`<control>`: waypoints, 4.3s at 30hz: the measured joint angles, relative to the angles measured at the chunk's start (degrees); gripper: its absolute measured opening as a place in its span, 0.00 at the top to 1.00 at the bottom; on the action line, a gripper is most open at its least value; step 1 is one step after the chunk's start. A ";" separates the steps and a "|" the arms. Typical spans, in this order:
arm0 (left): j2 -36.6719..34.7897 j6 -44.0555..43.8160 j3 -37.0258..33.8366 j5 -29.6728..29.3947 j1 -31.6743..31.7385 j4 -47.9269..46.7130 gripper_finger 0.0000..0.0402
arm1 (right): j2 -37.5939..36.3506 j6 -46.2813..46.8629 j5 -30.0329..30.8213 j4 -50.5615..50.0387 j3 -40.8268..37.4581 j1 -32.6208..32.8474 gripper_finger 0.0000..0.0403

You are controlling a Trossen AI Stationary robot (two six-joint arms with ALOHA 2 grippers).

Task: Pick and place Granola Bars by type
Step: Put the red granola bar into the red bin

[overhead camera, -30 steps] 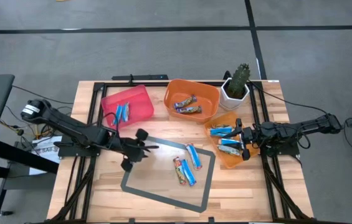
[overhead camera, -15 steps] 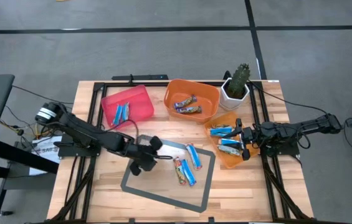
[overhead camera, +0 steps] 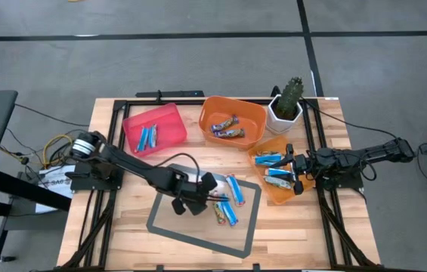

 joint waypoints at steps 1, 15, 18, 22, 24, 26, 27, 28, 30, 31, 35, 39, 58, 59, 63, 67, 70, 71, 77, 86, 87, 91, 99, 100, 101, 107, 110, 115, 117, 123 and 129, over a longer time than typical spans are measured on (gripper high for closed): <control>0.81 0.00 0.95 -0.02 0.00 -0.01 0.73 | 0.00 0.00 0.02 0.10 0.00 0.00 0.62; 6.81 6.29 7.77 0.00 -1.43 -1.40 0.66 | 0.00 -0.01 0.02 0.13 0.00 -0.01 0.62; 7.51 7.09 7.77 -1.64 -1.54 -0.74 0.60 | 0.00 -0.01 0.02 0.13 0.00 -0.02 0.62; 8.19 8.33 7.84 -2.70 -1.57 0.73 0.53 | 0.00 0.00 0.02 0.09 0.00 -0.02 0.62; 8.77 9.85 7.75 -3.01 -1.55 1.12 0.51 | 0.00 0.00 0.00 0.17 0.00 0.00 0.62; 8.88 11.50 7.70 -3.08 -1.55 1.31 0.51 | 0.00 -0.01 0.02 -0.04 0.00 -0.02 0.62; 9.24 12.53 7.87 -3.08 -1.55 2.11 0.51 | 0.00 -0.02 0.02 -0.07 0.00 -0.02 0.62; 9.51 12.88 7.88 -3.22 -1.55 2.26 0.51 | 0.00 -0.02 0.02 0.08 0.00 -0.02 0.62; 9.65 12.83 7.71 -3.42 -1.55 1.31 0.51 | 0.00 -0.02 0.02 0.09 0.00 0.00 0.62; 10.10 12.87 7.73 -3.53 -1.55 1.75 0.51 | 0.00 -0.01 0.02 -0.07 0.00 0.00 0.62; 11.62 13.31 7.72 -4.18 -1.55 2.02 0.53 | 0.00 0.00 0.02 0.00 0.01 0.00 0.62; 12.48 13.95 7.97 -4.65 -1.51 2.67 0.54 | 0.16 0.00 0.02 0.22 0.00 0.00 0.62; 15.85 14.82 8.14 -6.13 -1.53 7.83 0.55 | -0.04 0.00 0.02 -0.31 0.00 0.00 0.62; 15.85 14.39 8.14 -6.13 -1.52 7.83 0.56 | -0.04 0.00 0.02 -0.31 0.00 -0.02 0.62; 15.91 13.86 8.14 -6.11 -1.53 7.83 0.61 | -0.04 -0.02 0.02 -0.31 0.00 0.00 0.62; 15.94 13.32 8.12 -6.11 -1.53 7.94 0.70 | -0.04 -0.01 0.02 -0.31 0.00 -0.02 0.62; 15.96 11.93 8.12 -6.15 -1.51 8.11 0.76 | -0.04 0.00 0.02 -0.31 0.00 -0.01 0.62; 15.96 11.78 8.12 -6.27 -1.51 8.12 0.78 | -0.04 0.00 0.01 -0.31 0.01 -0.01 0.62; 16.05 11.40 8.10 -9.06 -1.51 8.12 0.86 | -0.04 0.00 0.02 -0.31 0.01 -0.01 0.62; 16.05 9.73 8.05 -11.75 -1.49 8.27 0.88 | -0.04 -0.01 0.01 -0.31 0.00 -0.02 0.62; 16.05 9.73 8.05 -12.25 -1.49 8.29 0.88 | -0.04 0.00 0.01 -0.31 0.01 -0.02 0.62; 16.05 8.60 8.24 -14.78 -1.60 8.84 0.88 | -0.04 0.00 0.00 -0.31 0.00 -0.01 0.62; 16.05 2.80 13.11 -16.36 -2.39 4.48 0.88 | -0.04 -0.01 0.01 -0.31 0.01 -0.02 0.62; 16.05 2.16 13.78 -16.30 -2.44 3.68 0.88 | -0.04 -0.02 0.02 -0.31 0.01 0.00 0.62; 16.05 1.53 14.43 -16.28 -2.52 3.01 0.88 | -0.02 0.00 0.00 -0.31 0.01 -0.02 0.62; 16.03 -5.92 18.49 -16.43 -2.47 -1.18 0.88 | -0.04 -0.02 0.00 -0.31 0.00 0.00 0.62; 16.00 -11.11 21.27 -16.62 -2.18 -3.81 0.88 | -0.02 -0.02 0.01 -0.31 0.02 -0.02 0.62; 15.96 -20.11 25.07 -19.65 -1.72 -7.38 0.88 | -0.02 -0.01 0.01 -0.31 0.01 -0.01 0.62; 15.92 -23.38 26.03 -21.38 -1.54 -8.16 0.88 | -0.02 -0.02 0.01 -0.31 0.00 -0.02 0.62; 15.90 -32.15 27.00 -24.01 -1.09 -9.33 0.91 | -0.02 -0.01 0.01 -0.31 0.02 0.00 0.62; 15.90 -34.77 27.03 -23.75 -0.93 -9.22 0.95 | -0.02 0.00 0.01 -0.32 0.01 -0.01 0.62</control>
